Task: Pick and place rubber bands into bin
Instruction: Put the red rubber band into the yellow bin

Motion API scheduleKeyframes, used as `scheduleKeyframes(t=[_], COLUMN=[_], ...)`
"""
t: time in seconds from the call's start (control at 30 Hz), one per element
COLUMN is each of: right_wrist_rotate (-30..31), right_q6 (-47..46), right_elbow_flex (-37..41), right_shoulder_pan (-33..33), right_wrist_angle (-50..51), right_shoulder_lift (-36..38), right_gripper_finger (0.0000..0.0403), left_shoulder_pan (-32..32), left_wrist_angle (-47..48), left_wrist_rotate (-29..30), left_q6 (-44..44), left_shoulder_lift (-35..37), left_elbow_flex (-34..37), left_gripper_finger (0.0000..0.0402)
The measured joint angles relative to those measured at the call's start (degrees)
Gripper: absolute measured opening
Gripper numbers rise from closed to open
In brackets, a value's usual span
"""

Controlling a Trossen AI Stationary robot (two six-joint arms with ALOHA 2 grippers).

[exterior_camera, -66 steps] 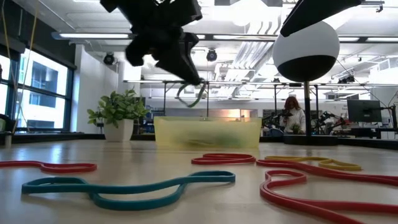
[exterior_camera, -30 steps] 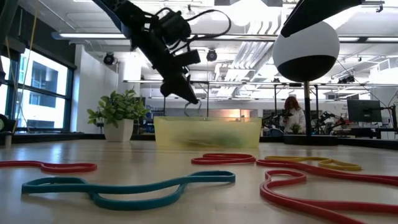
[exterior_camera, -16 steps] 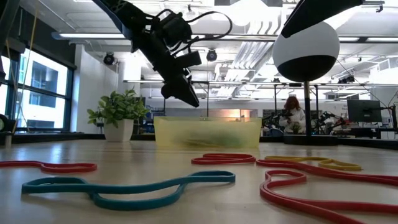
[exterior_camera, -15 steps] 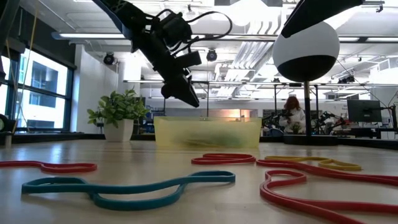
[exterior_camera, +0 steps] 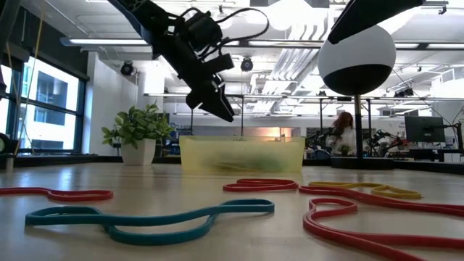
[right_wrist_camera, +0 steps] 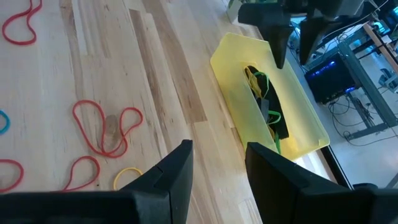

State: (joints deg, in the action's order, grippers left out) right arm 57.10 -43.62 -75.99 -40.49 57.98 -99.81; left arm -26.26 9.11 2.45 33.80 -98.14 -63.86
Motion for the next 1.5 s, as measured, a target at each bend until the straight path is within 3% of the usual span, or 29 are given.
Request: scheduleKeyframes(t=[0.17,0.3,0.4,0.5,0.6,0.7,0.93,1.07,1.27,1.5], right_wrist_rotate=[0.4,0.3,0.2,0.2,-0.3,-4.5,-11.0,-14.3,-28.9,-39.8], right_q6=[0.0,0.1,0.1,0.1,0.2,2.4,8.0,14.4,27.3,26.9], right_elbow_flex=[0.0,0.0,0.0,0.0,0.0,0.0,0.0,0.0,0.0,0.0], right_shoulder_pan=[0.0,0.0,0.0,0.0,0.3,1.6,5.7,8.3,13.6,19.0], right_wrist_angle=[0.0,0.1,0.1,0.1,0.1,0.3,0.0,-6.1,-19.6,-21.5], right_shoulder_lift=[0.0,0.0,0.0,0.0,-0.2,-0.7,-2.6,-2.6,-2.6,-6.3], right_gripper_finger=[0.0138,0.0138,0.0138,0.0138,0.0138,0.0138,0.0138,0.0138,0.0138,0.0138], left_shoulder_pan=[0.0,0.4,2.8,7.3,12.8,19.2,35.7,45.6,57.8,68.4], left_wrist_angle=[5.3,14.4,23.1,30.5,35.6,37.2,36.9,35.6,33.6,32.3], left_wrist_rotate=[-0.7,-8.2,-12.3,-11.4,-8.4,-4.9,6.2,14.7,28.6,41.8], left_q6=[0.5,-0.6,-4.2,-6.4,-9.2,-12.6,-20.5,-25.8,-34.0,-44.8], left_shoulder_lift=[3.1,7.3,9.1,10.0,10.0,10.0,10.0,10.0,9.9,9.9], left_elbow_flex=[0.0,0.0,0.0,0.0,0.0,0.0,0.0,0.9,2.7,6.1], left_gripper_finger=[0.0216,0.0206,0.0197,0.0186,0.0175,0.0166,0.0154,0.0155,0.0150,0.0151])
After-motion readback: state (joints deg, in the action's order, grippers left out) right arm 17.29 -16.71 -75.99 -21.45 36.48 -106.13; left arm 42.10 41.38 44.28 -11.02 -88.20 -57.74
